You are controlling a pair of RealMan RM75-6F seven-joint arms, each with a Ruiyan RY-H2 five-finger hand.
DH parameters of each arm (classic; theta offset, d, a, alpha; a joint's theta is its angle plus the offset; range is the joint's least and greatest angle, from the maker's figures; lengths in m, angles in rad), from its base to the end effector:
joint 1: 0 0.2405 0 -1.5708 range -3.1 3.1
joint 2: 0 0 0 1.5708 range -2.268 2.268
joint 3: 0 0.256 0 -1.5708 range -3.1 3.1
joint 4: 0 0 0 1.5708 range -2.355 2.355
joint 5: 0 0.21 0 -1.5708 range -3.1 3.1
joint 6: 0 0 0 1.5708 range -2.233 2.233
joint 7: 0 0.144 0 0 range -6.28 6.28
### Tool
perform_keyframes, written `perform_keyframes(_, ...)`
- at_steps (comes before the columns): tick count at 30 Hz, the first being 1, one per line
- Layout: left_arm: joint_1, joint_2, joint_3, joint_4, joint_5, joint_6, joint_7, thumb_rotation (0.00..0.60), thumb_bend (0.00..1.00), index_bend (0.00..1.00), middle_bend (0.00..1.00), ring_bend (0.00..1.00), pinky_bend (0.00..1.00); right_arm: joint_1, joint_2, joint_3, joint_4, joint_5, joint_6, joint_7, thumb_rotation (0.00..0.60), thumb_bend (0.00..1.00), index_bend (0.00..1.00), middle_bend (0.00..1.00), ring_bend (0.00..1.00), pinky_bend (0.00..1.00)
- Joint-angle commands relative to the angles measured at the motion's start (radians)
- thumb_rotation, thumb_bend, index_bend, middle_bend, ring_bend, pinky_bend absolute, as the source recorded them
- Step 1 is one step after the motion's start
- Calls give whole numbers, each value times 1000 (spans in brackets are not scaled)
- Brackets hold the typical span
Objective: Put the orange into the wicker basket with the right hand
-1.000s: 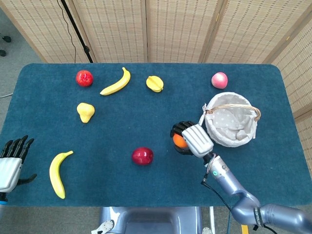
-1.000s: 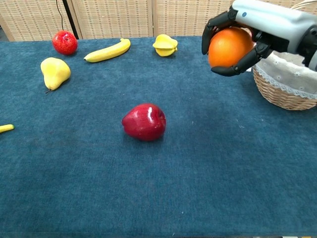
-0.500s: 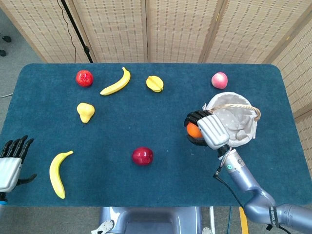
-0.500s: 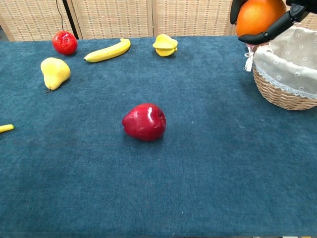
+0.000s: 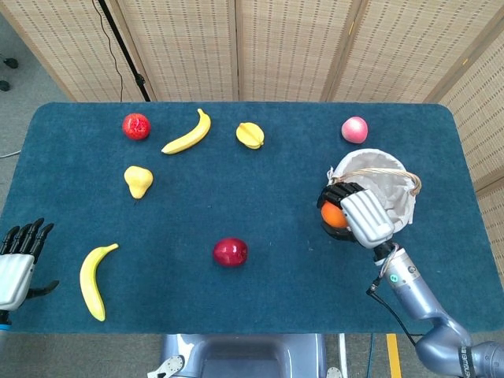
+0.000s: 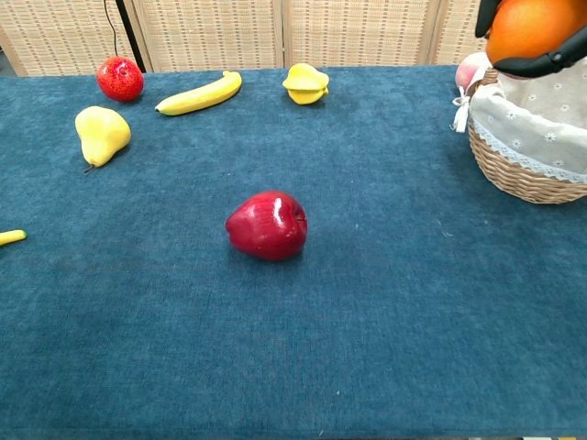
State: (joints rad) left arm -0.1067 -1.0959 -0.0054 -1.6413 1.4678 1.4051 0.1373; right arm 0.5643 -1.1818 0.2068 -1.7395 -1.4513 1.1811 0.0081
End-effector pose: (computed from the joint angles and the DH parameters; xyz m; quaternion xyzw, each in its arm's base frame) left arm -0.3156 0.1772 0.1491 -0.6381 -0.3825 -0.3141 0.5897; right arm -0.1534 -0.3144 0.1131 0.6819 -0.3424 0.5111 0.3958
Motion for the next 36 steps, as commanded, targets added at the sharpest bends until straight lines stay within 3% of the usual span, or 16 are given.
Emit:
perform_keyframes(1,1,2,0,-2,2,3,-2,600,0,0,0,0,0,-13,14,-14,17,-10,5,21,600,560,675,573,621,600)
perform_keyframes(14,-1,-1,2,1,1,-3,1,600,0,0,0,0,0,-73,18,-74,79,-71,66,62,600,559,676,573,621,600)
perform_keyframes(25,-1,-3,4,0,2,-4,2,600,0,0,0,0,0,-31,-46,-27,210,-2,9,120,600,561,678,575,622,600)
perform_keyframes(36,-2,-3,5,-1,2,-6,2,600,0,0,0,0,0,-20,-60,-22,303,14,-18,186,600,560,681,576,625,600)
